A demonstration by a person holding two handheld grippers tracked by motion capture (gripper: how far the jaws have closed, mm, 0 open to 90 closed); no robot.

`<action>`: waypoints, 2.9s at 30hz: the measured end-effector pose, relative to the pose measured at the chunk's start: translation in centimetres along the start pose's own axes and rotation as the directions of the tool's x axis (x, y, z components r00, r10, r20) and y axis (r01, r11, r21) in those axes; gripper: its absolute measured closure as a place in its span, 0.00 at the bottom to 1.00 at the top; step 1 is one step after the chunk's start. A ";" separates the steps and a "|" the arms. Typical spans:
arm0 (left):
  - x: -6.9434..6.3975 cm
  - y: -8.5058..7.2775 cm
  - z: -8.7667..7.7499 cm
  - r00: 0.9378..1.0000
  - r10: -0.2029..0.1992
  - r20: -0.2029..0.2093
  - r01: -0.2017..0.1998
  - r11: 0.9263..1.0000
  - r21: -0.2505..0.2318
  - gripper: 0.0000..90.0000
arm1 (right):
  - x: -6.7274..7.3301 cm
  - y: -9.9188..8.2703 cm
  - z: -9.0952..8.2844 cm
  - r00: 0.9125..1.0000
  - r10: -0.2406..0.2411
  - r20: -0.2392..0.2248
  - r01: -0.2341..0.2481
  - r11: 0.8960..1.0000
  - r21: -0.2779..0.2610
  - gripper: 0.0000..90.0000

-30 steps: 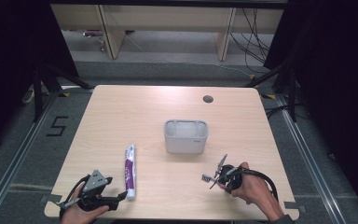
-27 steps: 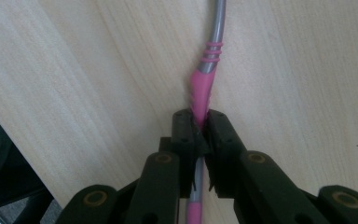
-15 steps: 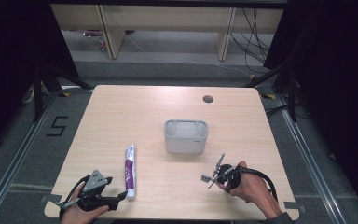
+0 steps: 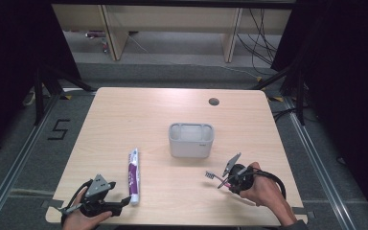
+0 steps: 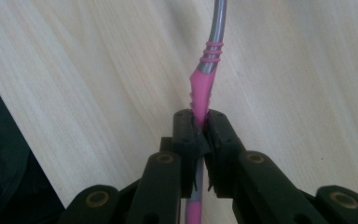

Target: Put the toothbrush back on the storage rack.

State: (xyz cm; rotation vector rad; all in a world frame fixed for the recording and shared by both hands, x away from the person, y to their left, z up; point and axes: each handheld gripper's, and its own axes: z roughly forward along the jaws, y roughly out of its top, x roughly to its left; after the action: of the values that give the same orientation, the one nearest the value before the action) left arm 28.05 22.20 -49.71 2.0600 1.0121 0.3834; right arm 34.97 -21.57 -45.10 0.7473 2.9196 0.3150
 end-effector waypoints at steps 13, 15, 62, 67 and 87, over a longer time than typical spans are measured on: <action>0.0 0.0 0.0 1.000 0.000 -0.001 0.000 1.000 0.002 0.23 | -0.5 0.3 -2.0 0.999 0.021 -0.033 -0.029 0.964 -0.263 0.93; 0.0 0.0 0.0 1.000 -0.001 -0.001 0.001 1.000 -0.001 0.23 | -0.5 0.3 -2.1 0.999 0.031 -0.022 -0.036 0.960 -0.278 0.93; 0.0 0.0 0.0 1.000 0.003 -0.003 -0.003 1.000 0.000 0.23 | -2.8 4.1 -5.1 0.979 0.173 -0.104 -0.191 0.625 -0.757 0.93; 0.0 0.0 0.0 1.000 0.005 -0.002 -0.005 1.000 0.001 0.23 | -3.3 4.6 -5.3 0.977 0.173 -0.127 -0.206 0.589 -0.781 0.93; 0.0 0.0 0.0 1.000 0.007 0.003 -0.007 1.000 0.005 0.23 | -5.7 6.0 -6.7 0.958 0.248 -0.142 -0.249 0.476 -0.843 0.93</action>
State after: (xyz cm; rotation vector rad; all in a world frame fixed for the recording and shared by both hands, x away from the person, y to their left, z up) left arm 28.02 22.24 -49.71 2.0686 1.0055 0.3816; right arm 41.65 -20.38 -36.87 0.9271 2.1222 1.6329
